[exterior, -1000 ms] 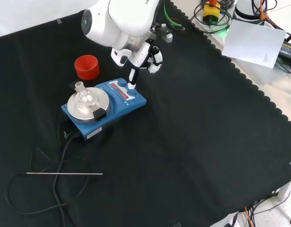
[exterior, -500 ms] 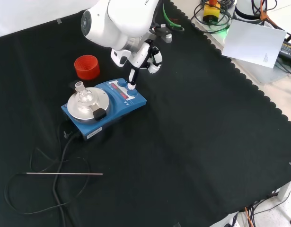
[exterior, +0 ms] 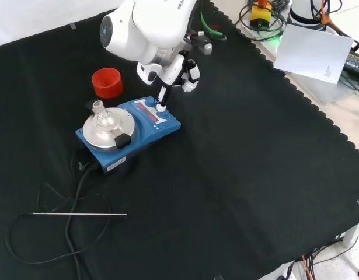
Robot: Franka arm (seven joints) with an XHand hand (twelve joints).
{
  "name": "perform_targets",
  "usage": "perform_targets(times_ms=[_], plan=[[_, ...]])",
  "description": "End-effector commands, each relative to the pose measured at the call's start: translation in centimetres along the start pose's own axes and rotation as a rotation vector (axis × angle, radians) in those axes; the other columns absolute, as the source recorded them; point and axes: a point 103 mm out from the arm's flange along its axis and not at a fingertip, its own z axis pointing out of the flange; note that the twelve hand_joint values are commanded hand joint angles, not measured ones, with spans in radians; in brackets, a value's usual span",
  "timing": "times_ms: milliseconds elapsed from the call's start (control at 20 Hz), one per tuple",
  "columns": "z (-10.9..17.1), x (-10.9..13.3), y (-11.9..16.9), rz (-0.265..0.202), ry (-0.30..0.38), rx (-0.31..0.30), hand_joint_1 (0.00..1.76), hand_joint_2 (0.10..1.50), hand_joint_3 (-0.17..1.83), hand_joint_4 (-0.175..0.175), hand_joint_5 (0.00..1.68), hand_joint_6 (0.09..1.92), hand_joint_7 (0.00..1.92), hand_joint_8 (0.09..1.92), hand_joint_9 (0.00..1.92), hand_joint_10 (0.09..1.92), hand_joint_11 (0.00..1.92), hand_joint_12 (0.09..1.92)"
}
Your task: Turn on the heater.
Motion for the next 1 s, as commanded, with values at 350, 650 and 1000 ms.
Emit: perform_targets(times_ms=[350, 650, 1000], plan=[[-0.2, 0.1, -0.4, -0.011, 0.004, -0.008, 1.49, 0.64, 1.11, -0.068, 0.30, 0.09, 1.87, 1.58, 1.92, 1.68, 1.92, 1.59], [-2.5, 0.5, -3.2, -0.022, 0.009, -0.059, 1.49, 0.64, 1.11, -0.068, 0.30, 0.09, 1.88, 1.57, 1.92, 1.68, 1.92, 1.59], [-4.3, 0.4, -6.2, -0.018, 0.015, -0.115, 1.49, 0.64, 1.11, -0.068, 0.30, 0.09, 1.88, 1.57, 1.92, 1.68, 1.92, 1.59]])
